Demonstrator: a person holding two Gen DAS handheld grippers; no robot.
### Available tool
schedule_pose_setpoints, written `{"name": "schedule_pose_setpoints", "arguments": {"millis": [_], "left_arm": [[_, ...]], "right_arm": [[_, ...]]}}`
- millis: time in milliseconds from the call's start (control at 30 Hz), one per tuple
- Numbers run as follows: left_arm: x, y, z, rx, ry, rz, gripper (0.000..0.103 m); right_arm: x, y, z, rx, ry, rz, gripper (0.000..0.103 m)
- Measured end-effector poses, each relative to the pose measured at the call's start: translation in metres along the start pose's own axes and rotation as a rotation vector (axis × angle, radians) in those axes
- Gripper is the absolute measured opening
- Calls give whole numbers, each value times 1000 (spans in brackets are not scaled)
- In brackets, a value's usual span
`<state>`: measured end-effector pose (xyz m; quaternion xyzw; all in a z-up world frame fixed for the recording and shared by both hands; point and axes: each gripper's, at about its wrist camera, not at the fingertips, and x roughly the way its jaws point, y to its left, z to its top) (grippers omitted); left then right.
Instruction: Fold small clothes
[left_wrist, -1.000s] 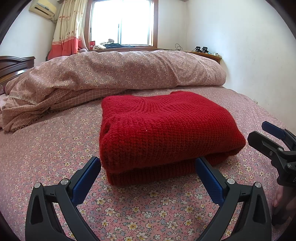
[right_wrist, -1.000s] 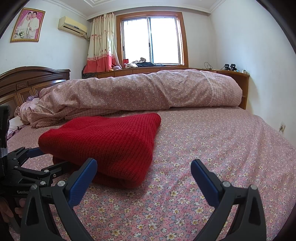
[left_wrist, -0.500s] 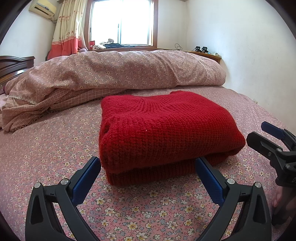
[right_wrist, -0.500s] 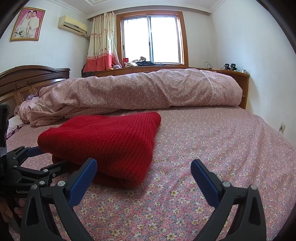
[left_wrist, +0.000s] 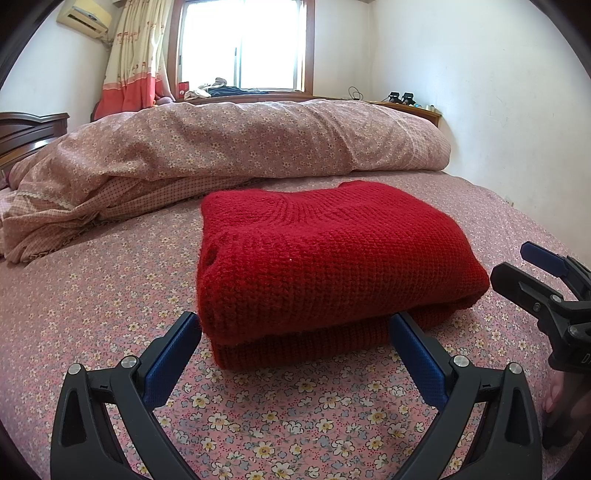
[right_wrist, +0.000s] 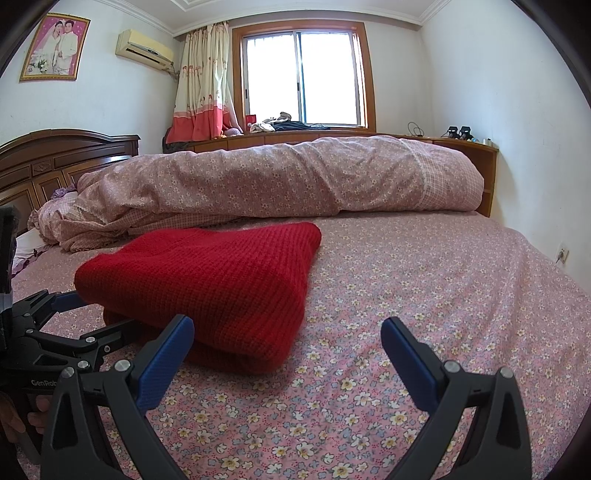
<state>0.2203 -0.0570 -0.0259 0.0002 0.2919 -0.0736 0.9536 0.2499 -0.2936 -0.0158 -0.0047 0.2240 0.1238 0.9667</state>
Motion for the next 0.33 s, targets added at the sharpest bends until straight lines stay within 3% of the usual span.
{"name": "schedule_pose_setpoints", "arguments": {"millis": [333], "left_arm": [[0, 0, 0, 0, -1, -1, 99]], "right_arm": [[0, -2, -1, -1, 2, 0, 103]]}}
